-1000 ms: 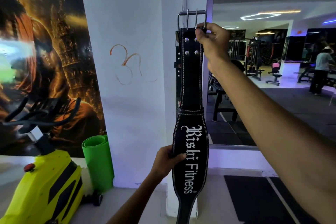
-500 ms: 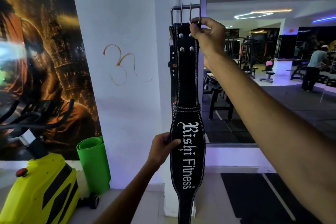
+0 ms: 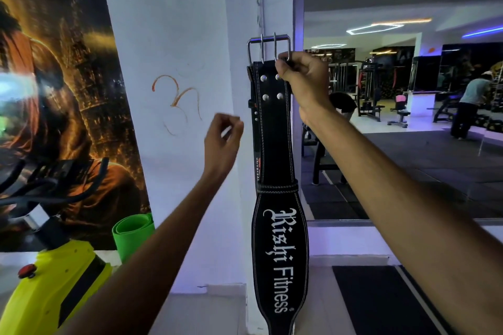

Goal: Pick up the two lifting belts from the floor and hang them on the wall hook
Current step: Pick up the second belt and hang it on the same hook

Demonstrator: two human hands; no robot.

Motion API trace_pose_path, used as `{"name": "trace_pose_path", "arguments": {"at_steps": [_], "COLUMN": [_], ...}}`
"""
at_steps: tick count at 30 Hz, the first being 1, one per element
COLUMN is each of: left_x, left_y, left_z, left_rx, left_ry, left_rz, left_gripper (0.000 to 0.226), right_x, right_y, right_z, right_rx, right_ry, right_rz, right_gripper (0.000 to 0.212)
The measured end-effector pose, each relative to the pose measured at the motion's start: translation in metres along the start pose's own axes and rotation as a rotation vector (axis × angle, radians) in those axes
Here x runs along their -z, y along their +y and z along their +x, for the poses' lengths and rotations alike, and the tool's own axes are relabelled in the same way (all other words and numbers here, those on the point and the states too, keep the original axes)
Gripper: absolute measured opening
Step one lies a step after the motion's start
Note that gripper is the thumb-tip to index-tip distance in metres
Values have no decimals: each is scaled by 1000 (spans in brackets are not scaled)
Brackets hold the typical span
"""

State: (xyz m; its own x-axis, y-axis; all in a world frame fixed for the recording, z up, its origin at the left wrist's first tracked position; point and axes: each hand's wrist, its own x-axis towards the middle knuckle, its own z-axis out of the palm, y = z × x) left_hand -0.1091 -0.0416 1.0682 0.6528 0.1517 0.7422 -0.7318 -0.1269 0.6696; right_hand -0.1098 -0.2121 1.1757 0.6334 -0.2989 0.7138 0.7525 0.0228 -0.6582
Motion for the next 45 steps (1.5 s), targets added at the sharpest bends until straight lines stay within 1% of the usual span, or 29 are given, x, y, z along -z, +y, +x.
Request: {"name": "trace_pose_path", "arguments": {"at_steps": [3, 5, 8, 10, 14, 16, 18, 20, 21, 23, 25, 29, 31, 33, 35, 40, 45], "left_x": [-11, -22, -39, -51, -70, -79, -85, -92, -101, -101, -101, -105, -105, -105, -103, -107, -118], "left_y": [32, 50, 68, 72, 67, 63, 56, 45, 37, 35, 30, -11, -31, -48, -62, -94, -114], "left_z": [35, 49, 60, 64, 66, 67, 72, 79, 89, 93, 97, 133, 157, 182, 213, 287, 347], "left_rx": [-105, -125, -118, -99, -15, -42, -76, -85, -95, -76, -90, -138, -185, -203, -224, -249, -297], "left_ry": [2, 1, 13, 6, 56, 78, 98, 95, 75, 41, 22, 32, 53, 76, 67, 35, 72], "left_rz": [6, -2, -69, -95, -120, -104, -58, -38, -30, 6, 27, 2, -32, -62, -82, -150, -156], "left_gripper": [5, 3, 5, 8, 24, 27, 24, 7, 4, 12, 11, 10, 13, 22, 26, 32, 33], "right_x": [3, 5, 7, 9, 22, 27, 31, 35, 37, 40, 41, 28, 15, 2, -14, -43, -62], "right_y": [-1, -1, 0, 3, 15, 20, 27, 40, 49, 54, 58, 92, 109, 124, 139, 165, 185], "right_z": [-7, -9, -8, -5, 8, 15, 24, 33, 45, 48, 52, 82, 99, 118, 144, 209, 262], "right_rx": [-6, 6, 30, 17, -11, -25, -53, -75, -60, -55, -21, 65, 132, 174, 205, 350, 401], "right_ry": [39, 35, -8, -28, -35, -59, -85, -100, -112, -117, -138, -174, -160, -136, -108, -91, -46], "right_rz": [19, 6, -46, -41, -24, -42, -46, -27, -25, -42, -51, -103, -119, -130, -143, -246, -305], "right_gripper": [33, 34, 27, 27, 22, 30, 34, 32, 30, 28, 26, 29, 32, 36, 38, 42, 44]}}
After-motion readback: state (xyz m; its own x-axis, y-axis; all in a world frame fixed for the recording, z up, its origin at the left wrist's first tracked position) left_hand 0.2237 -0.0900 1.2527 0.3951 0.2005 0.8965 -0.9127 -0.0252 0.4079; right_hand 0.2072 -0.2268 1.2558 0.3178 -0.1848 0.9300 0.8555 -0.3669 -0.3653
